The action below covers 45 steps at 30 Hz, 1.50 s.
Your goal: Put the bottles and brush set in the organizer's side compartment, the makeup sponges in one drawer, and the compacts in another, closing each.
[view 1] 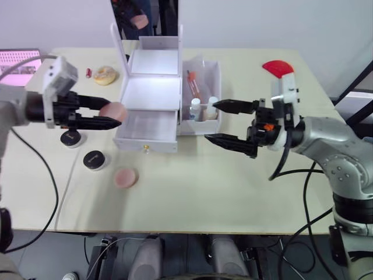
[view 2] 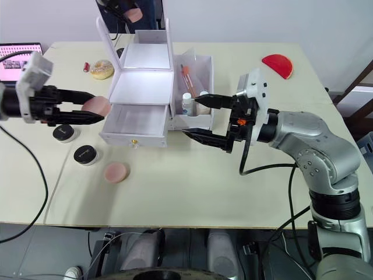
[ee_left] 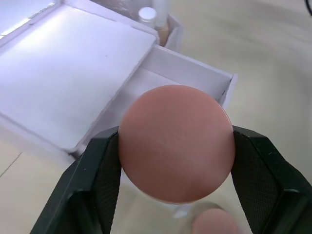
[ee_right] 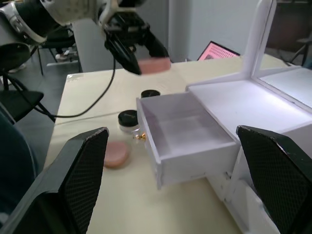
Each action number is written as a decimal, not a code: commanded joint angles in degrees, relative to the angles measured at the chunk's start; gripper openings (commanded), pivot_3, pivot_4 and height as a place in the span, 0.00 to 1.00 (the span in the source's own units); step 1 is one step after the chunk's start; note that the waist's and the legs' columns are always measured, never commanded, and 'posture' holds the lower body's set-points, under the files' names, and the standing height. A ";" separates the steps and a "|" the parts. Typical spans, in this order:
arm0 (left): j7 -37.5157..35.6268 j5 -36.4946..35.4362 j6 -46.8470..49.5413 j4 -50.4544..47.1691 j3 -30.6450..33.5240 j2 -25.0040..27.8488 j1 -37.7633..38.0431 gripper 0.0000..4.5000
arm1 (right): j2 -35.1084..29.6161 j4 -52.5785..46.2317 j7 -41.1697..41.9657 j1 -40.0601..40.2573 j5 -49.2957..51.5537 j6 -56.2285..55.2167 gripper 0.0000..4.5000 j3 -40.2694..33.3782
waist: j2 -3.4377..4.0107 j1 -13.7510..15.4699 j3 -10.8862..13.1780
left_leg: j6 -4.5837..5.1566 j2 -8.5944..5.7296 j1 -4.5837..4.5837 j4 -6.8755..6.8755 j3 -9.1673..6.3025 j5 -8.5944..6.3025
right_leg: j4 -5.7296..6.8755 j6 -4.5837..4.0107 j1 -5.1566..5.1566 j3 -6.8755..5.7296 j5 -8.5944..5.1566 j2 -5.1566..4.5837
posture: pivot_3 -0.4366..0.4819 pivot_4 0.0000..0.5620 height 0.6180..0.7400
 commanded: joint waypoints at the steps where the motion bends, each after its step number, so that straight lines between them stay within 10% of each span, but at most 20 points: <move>1: -3.16 3.50 -3.16 4.55 -1.82 -1.09 -3.31 0.59 | 0.49 -3.86 -2.27 0.75 0.75 -0.04 1.00 -1.28 | -0.01 -0.10 0.00 | 0.00 0.00 -0.01 0.01 0.00 0.00 | 0.00 0.00 0.00 0.00 0.00 0.00 | 0.48 0.27 1.00; 33: -2.79 8.37 -5.01 5.68 -1.90 -6.18 -0.73 0.59 | 1.10 -7.80 -9.54 3.92 4.05 1.03 1.00 -2.70 | -0.01 -0.31 -0.01 | 0.02 0.00 0.14 0.10 -0.04 0.02 | 0.25 0.14 0.05 0.01 0.05 0.00 | 0.48 0.27 1.00; 37: -2.32 8.42 -4.71 5.48 -1.77 -6.23 -0.93 0.99 | 1.18 -7.76 -9.63 3.77 4.10 1.03 1.00 -2.60 | -0.01 -0.30 -0.01 | 0.02 0.00 0.14 0.10 -0.05 0.02 | 0.26 0.14 0.06 0.01 0.05 0.01 | 0.48 0.27 1.00; 45: -2.10 8.08 -3.89 5.48 -1.52 -6.19 -1.60 0.99 | 1.09 -7.52 -9.59 3.56 4.12 1.09 1.00 -2.64 | -0.01 -0.27 -0.01 | 0.02 0.00 0.16 0.11 -0.05 0.03 | 0.29 0.14 0.07 0.01 0.05 0.01 | 0.48 0.27 1.00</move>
